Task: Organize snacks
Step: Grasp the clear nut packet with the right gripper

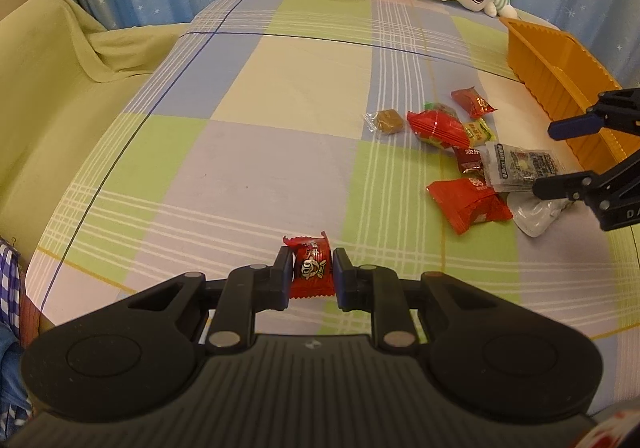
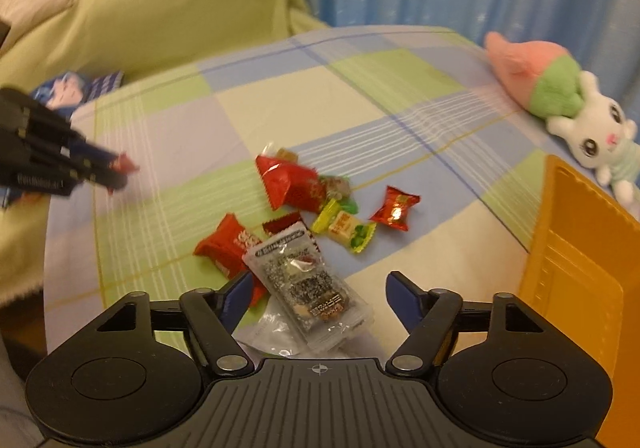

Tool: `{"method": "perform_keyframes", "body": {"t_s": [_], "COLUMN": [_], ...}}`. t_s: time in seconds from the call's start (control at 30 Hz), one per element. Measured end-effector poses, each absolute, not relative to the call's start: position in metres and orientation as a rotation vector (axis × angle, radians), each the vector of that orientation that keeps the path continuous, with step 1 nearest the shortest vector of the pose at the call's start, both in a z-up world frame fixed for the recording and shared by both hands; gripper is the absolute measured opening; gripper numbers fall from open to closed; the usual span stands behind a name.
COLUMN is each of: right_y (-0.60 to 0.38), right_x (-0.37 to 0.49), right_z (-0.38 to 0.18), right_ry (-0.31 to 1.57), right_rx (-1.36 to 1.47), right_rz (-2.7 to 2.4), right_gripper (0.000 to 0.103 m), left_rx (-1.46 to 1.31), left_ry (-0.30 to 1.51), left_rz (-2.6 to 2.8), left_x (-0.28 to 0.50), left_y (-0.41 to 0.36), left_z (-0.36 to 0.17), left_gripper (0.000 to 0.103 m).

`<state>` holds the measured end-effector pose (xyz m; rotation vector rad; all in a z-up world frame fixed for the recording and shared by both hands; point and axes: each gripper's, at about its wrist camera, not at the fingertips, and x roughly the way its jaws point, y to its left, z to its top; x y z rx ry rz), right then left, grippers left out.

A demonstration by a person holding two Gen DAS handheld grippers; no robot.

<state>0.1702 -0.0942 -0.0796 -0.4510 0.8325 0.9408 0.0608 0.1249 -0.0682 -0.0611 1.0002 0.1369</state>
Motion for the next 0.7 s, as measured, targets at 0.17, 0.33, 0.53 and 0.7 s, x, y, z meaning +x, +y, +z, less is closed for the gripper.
{"method": "perform_keyframes", "body": {"t_s": [0.17, 0.33, 0.53, 0.7], "right_y": [-0.087, -0.083, -0.085, -0.097], "right_x": [0.175, 0.175, 0.170, 0.166], "right_z": [-0.093, -0.098, -0.095, -0.081], "right_ry": [0.847, 0.825, 0.799, 0.795], "right_rx": [-0.515, -0.562, -0.569, -0.449], "right_rz": [0.989, 1.016, 1.047, 1.037], "right_gripper": [0.063, 0.051, 0.037, 0.037], "left_rx": [-0.071, -0.075, -0.068, -0.059], "left_ry": [1.005, 1.010, 1.007, 0.997], "left_rz": [0.155, 0.161, 0.159, 0.150], "left_x": [0.059, 0.057, 0.056, 0.056], "left_y": [0.125, 0.123, 0.119, 0.114], "left_z": [-0.068, -0.068, -0.066, -0.061], "left_gripper": [0.020, 0.020, 0.020, 0.020]}}
